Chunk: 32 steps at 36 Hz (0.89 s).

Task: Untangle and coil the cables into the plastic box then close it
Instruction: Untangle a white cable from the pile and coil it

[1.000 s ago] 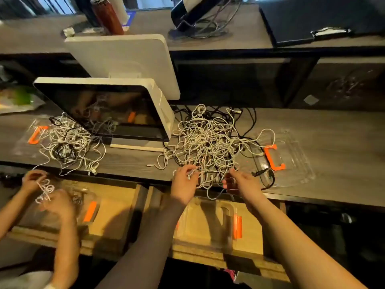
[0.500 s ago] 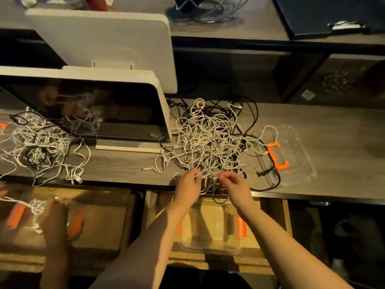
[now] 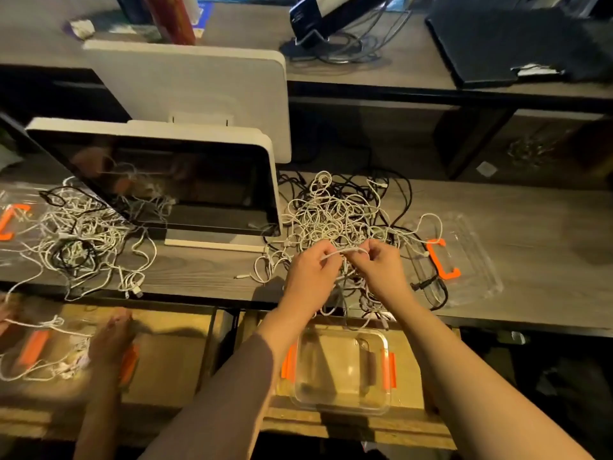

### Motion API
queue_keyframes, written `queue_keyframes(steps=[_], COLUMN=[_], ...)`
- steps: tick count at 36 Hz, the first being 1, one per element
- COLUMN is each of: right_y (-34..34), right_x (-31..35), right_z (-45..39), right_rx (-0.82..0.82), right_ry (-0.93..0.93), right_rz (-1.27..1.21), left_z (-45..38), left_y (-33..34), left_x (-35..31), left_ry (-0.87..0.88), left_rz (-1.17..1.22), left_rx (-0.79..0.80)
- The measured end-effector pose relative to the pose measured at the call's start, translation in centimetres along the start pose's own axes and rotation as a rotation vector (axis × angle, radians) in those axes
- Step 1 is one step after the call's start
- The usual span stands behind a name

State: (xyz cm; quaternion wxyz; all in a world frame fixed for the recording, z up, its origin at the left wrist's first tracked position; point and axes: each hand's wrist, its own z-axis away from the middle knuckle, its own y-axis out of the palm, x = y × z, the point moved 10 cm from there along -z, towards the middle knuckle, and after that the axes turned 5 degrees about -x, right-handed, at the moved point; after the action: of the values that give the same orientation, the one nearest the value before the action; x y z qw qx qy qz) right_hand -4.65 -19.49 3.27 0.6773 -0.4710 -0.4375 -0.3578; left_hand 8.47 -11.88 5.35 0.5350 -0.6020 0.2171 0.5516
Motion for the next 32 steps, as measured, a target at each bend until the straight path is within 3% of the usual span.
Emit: queue_keyframes(steps=[7,13,19,21,25,28,32], right_y=[-3.8,-6.5,-9.8,-10.3,-12.2,-13.5,-14.4], right_x=[1.7,2.6,5.7,6.7,8.7,9.4,10.4], right_z=[0.3,1.7,1.0,0.4,-0.6,-1.3,-1.6], right_rx=[-0.028,-0.064,-0.12,-0.11,-0.136,-0.151,-0.111], right_ry=[-0.085,-0.104,-0.187,-0.219,-0.255,-0.235,-0.222], right_rz=[-0.034,-0.027,0.13,0.154,0.161,0.025,-0.186], left_z=[1.7,3.1,3.1,2.7,2.3,2.0,1.0], left_y=[0.2,-0.5,-0.9,-1.0,-2.5,-3.0,-3.1], left_x=[-2.3,-5.2,-5.3,-5.9,-9.5,-11.3,-11.2], left_ry=[-0.041,0.066,-0.109,-0.131,0.04,0.115,0.088], left_rz=[-0.078,-0.283,0.239,0.3,-0.032,-0.243,-0.172], left_rx=[-0.011,-0.122,-0.194,-0.198,-0.336,-0.376,-0.363])
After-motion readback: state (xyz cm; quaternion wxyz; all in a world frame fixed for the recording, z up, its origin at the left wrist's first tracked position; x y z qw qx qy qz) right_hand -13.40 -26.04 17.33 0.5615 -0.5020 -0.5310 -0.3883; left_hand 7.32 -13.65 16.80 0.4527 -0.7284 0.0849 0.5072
